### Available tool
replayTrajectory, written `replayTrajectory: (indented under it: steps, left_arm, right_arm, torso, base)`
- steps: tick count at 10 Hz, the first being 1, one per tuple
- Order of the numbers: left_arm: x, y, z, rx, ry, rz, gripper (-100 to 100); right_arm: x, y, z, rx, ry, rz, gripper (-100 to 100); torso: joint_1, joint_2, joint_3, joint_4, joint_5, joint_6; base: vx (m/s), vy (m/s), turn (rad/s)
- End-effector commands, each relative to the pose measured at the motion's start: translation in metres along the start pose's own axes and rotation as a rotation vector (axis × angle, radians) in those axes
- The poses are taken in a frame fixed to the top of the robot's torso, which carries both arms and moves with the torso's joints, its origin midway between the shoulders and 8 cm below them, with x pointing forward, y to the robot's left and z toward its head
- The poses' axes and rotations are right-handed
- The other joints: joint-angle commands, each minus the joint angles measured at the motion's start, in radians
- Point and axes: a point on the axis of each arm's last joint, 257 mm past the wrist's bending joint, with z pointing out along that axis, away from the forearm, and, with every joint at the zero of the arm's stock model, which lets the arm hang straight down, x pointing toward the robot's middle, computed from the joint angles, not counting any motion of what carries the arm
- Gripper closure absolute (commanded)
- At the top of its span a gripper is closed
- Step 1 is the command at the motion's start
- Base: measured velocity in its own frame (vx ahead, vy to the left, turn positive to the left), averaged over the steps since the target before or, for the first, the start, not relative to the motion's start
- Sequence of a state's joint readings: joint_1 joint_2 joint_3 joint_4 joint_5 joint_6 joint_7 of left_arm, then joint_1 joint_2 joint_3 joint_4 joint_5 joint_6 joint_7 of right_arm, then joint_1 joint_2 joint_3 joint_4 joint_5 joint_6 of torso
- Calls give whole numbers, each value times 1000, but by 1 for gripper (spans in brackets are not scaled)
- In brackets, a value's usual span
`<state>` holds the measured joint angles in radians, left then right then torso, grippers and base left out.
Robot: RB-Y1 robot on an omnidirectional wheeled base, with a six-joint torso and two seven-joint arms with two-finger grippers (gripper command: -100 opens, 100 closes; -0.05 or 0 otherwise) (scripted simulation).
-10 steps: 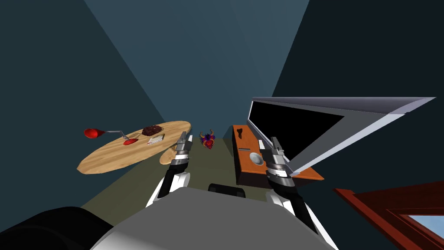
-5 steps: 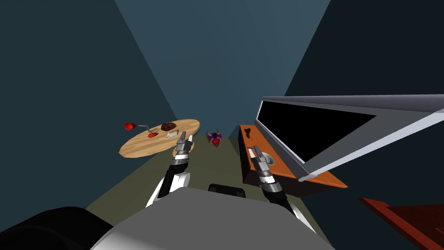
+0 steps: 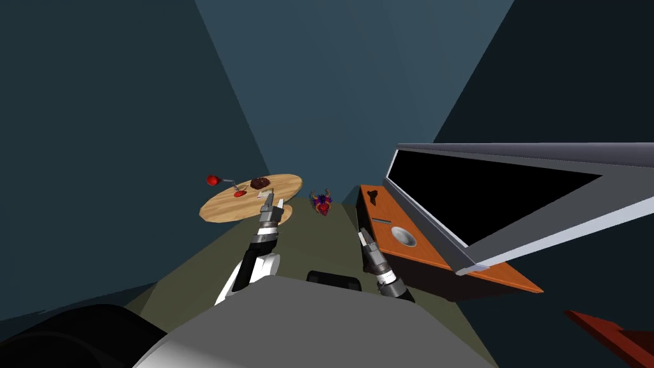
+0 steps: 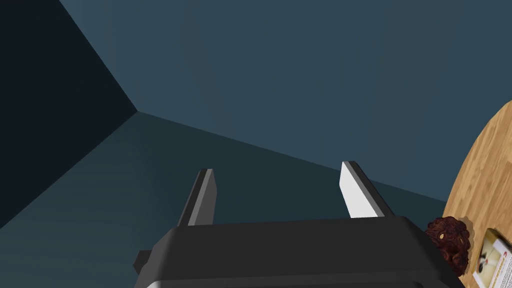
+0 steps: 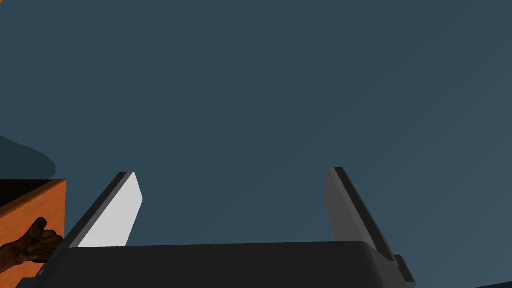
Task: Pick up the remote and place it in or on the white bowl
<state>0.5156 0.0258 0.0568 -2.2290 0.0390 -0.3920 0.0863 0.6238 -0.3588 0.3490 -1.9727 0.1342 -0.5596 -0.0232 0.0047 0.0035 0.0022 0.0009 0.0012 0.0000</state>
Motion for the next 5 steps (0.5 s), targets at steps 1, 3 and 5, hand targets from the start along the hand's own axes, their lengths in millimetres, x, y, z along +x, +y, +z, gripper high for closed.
replayTrajectory:
  steps: [1,3,5]
  left_arm:
    - [0,0,0,0,0,0,0]
    - [0,0,0,0,0,0,0]
    - [0,0,0,0,0,0,0]
  right_arm:
    - [29,-28,-21,73,91,-48,-100]
    - [48,-54,-41,135,160,-85,-100]
    - [78,-90,-79,224,293,-165,-100]
  torso:
    - [0,0,0,0,0,0]
    - [0,1,0,0,0,0]
    - [1,-2,-1,-1,0,0]
  base:
    - [-41,128,240]
    - [-14,95,126]
    - [38,128,255]
